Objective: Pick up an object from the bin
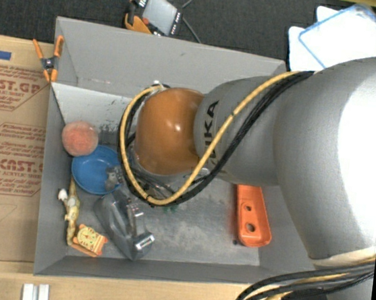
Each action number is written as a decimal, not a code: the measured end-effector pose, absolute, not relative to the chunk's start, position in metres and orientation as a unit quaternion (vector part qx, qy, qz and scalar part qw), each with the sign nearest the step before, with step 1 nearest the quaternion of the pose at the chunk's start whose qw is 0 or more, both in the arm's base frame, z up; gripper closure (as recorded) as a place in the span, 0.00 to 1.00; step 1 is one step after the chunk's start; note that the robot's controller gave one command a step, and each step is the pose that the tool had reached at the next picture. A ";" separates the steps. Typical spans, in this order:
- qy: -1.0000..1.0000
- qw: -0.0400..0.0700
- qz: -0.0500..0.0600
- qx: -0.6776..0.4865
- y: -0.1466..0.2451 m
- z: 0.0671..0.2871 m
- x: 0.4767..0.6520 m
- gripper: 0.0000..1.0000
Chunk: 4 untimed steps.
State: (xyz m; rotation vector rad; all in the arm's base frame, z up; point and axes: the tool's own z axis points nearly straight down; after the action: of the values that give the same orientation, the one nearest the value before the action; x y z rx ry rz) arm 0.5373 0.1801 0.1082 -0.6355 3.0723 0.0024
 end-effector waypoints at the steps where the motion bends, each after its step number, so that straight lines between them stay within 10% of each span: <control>1: 0.978 0.013 0.002 -0.207 0.189 0.094 0.534 1.00; 3: 0.976 0.033 0.006 -0.217 0.181 0.106 0.523 1.00; 4: 0.978 0.019 0.003 -0.209 0.170 0.192 0.518 1.00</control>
Offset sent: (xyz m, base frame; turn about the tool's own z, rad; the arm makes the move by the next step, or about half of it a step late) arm 0.0000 0.0000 0.0000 0.0000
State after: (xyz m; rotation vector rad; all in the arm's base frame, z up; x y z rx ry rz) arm 0.5182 0.1704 0.1921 -0.6494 3.0346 0.0106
